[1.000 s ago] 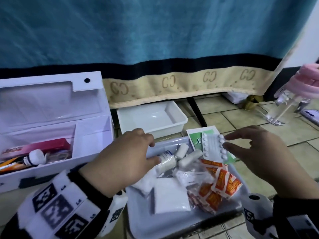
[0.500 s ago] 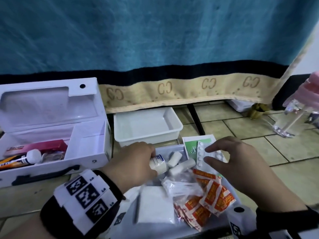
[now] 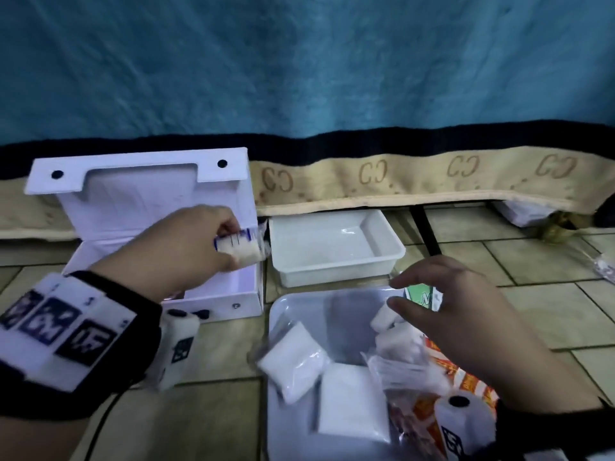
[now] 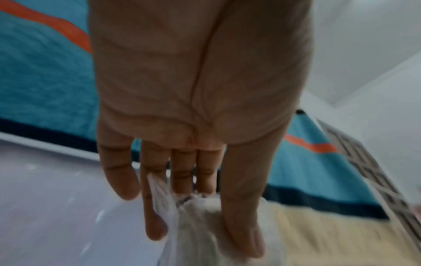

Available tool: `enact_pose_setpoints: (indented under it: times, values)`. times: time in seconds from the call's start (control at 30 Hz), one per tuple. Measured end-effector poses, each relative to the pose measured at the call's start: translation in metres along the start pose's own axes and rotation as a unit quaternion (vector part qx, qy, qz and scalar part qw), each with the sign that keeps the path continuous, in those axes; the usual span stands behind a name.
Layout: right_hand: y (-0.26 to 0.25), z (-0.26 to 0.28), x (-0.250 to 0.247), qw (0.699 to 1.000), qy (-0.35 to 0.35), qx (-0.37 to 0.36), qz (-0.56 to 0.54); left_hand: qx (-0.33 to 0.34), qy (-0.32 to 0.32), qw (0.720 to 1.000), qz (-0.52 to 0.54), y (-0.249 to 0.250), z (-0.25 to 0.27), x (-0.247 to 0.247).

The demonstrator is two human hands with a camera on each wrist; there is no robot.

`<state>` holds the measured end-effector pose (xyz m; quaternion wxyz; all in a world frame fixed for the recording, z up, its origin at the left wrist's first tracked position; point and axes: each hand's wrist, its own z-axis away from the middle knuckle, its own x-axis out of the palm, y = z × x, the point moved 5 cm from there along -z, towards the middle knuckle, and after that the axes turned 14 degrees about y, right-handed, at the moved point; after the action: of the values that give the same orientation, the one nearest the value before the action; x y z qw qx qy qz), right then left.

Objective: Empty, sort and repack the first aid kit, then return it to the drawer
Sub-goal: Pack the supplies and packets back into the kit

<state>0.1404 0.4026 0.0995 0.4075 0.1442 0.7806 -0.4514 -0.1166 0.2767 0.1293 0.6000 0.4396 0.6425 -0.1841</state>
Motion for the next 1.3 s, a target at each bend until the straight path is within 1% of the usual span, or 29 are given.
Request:
enact_pose_setpoints:
  times: [0.07,0.13,0.23,0.33,0.4,0.5,0.6,0.67,0.77,0.8,0.9,1.0,1.07,1.1,1.13,1.2,1.23,1.27,1.3]
  values:
    - [-0.007,0.000,0.004,1.000,-0.002,-0.002,-0.009,-0.005,-0.034,0.999,-0.034,-0.017,-0.001,0.021]
    - [-0.011,0.000,0.008,1.000,-0.005,-0.010,-0.008,0.003,-0.048,0.998,-0.049,-0.025,0.000,0.034]
    - [-0.011,0.002,0.013,1.000,-0.011,-0.009,-0.002,0.020,-0.071,0.994,-0.075,-0.032,-0.001,0.041]
    - [-0.010,0.003,0.013,1.000,-0.002,-0.001,-0.004,0.053,-0.098,0.986,-0.124,-0.031,-0.001,0.043]
    - [-0.009,0.003,0.012,1.000,0.006,0.004,-0.003,0.054,-0.103,0.985,-0.131,-0.025,0.001,0.042]
    - [-0.008,0.002,0.010,1.000,0.009,0.013,0.001,0.057,-0.085,0.982,-0.156,-0.015,0.003,0.037]
    - [-0.005,0.002,0.010,1.000,0.010,0.025,0.010,0.066,-0.092,0.970,-0.216,-0.008,0.005,0.036]
    - [-0.004,0.002,0.010,0.999,0.011,0.030,0.012,0.071,-0.127,0.962,-0.233,-0.003,0.011,0.037]
    - [-0.005,0.003,0.011,0.999,0.007,0.035,0.010,0.112,-0.173,0.935,-0.287,0.000,0.015,0.048]
    - [-0.005,0.002,0.012,0.999,0.009,0.031,0.008,0.121,-0.184,0.930,-0.294,-0.002,0.014,0.052]
    - [-0.007,0.002,0.010,1.000,0.011,0.028,-0.001,0.116,-0.227,0.931,-0.262,-0.007,0.012,0.058]
    - [-0.009,0.002,0.009,1.000,0.009,0.027,-0.004,0.139,-0.239,0.926,-0.257,-0.009,0.013,0.061]
    - [-0.013,0.003,0.011,1.000,0.001,0.008,0.010,0.139,-0.229,0.929,-0.254,-0.011,0.015,0.060]
    - [-0.016,0.005,0.012,1.000,-0.007,-0.005,0.021,0.144,-0.200,0.937,-0.247,-0.010,0.014,0.058]
    - [-0.019,0.006,0.014,0.999,-0.017,-0.023,0.038,0.149,-0.155,0.949,-0.230,-0.007,0.013,0.056]
    - [-0.027,0.013,0.021,0.992,-0.059,-0.068,0.086,0.131,-0.063,0.978,-0.152,0.005,0.017,0.046]
    - [-0.031,0.018,0.027,0.985,-0.089,-0.092,0.113,0.118,-0.039,0.987,-0.105,0.015,0.022,0.040]
    - [-0.036,0.024,0.034,0.975,-0.125,-0.114,0.142,0.118,-0.033,0.991,-0.059,0.025,0.028,0.037]
    - [-0.040,0.029,0.040,0.962,-0.161,-0.137,0.173,0.134,-0.046,0.990,-0.015,0.036,0.035,0.036]
